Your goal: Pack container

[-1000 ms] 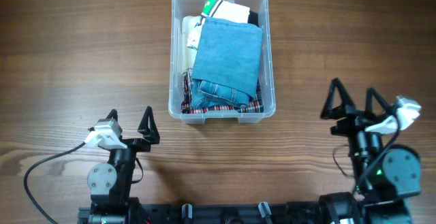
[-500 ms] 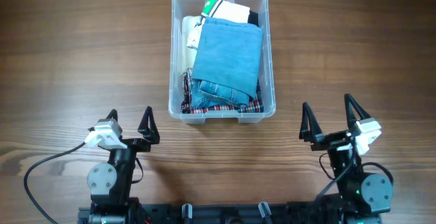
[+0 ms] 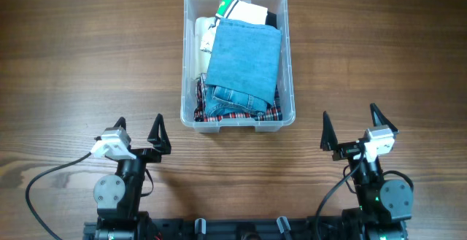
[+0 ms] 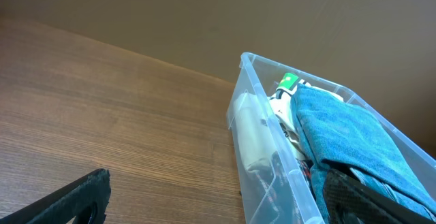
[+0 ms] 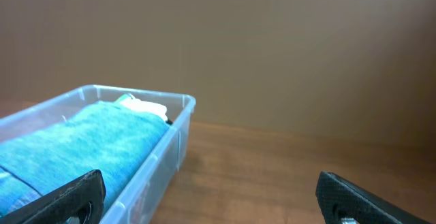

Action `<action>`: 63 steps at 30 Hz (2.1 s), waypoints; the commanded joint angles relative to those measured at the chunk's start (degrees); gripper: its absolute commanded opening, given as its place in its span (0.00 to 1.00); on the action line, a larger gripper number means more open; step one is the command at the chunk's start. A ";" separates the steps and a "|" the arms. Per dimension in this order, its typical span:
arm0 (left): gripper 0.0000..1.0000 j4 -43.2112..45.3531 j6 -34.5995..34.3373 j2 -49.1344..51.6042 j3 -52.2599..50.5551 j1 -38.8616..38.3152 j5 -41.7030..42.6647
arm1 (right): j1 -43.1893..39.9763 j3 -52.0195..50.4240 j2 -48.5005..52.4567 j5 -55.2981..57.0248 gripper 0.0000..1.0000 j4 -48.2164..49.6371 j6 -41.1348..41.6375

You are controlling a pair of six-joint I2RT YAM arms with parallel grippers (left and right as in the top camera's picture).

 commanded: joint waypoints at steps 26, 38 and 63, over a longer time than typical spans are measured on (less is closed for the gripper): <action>1.00 0.04 1.18 -0.61 -0.52 0.48 -0.83 | -8.57 -6.29 -0.92 1.33 1.00 5.27 -0.98; 1.00 0.04 1.18 -0.61 -0.52 0.48 -0.83 | -8.57 -6.29 -0.90 1.16 1.00 2.14 -0.98; 1.00 0.04 1.16 -0.44 -0.52 0.48 -0.83 | -8.57 -6.29 -0.90 1.16 1.00 2.14 -0.96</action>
